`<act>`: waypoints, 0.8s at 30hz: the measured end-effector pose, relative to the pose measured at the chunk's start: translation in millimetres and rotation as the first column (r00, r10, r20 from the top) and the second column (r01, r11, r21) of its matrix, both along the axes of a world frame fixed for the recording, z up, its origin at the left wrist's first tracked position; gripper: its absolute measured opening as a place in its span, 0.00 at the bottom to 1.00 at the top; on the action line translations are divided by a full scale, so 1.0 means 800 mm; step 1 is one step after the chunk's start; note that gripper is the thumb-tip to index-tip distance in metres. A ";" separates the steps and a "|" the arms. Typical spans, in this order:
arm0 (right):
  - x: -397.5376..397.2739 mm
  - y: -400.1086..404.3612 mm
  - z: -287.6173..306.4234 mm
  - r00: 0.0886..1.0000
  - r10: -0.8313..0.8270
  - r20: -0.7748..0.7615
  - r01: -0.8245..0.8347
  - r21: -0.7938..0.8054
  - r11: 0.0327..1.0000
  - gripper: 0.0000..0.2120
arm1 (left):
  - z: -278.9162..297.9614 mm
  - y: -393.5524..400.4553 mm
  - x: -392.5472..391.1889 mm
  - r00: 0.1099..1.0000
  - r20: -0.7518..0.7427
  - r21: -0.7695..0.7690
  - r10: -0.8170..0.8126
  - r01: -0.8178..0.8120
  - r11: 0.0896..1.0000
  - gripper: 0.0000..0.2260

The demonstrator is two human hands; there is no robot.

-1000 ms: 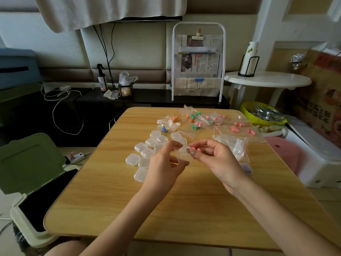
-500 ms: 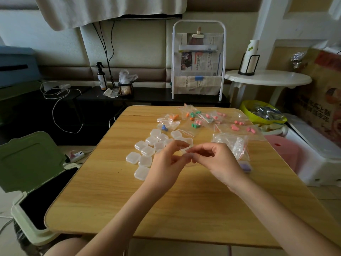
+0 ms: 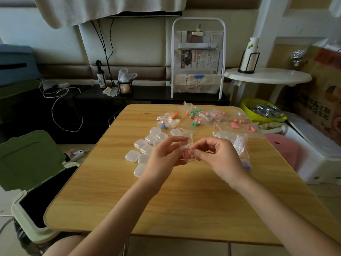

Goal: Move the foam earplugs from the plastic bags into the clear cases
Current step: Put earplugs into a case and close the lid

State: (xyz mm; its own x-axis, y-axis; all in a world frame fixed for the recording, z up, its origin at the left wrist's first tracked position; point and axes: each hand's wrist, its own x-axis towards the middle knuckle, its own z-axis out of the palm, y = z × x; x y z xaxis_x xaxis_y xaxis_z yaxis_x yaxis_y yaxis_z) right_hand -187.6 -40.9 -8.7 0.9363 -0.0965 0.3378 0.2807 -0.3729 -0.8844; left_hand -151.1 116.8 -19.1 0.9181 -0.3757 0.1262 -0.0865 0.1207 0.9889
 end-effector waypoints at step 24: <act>0.007 -0.009 -0.005 0.999 -0.038 0.036 0.044 -0.169 0.985 0.02 | 0.006 0.000 -0.001 0.999 -0.019 0.064 0.033 -0.032 0.997 0.10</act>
State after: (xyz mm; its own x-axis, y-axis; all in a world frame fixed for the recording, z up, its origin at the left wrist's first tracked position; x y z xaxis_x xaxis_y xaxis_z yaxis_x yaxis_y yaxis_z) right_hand -182.1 -47.8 -12.7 0.9209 -0.0734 0.3829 0.2896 -0.5288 -0.7978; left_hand -151.9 116.9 -14.2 0.9321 -0.3522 0.0844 -0.0695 0.0547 0.9961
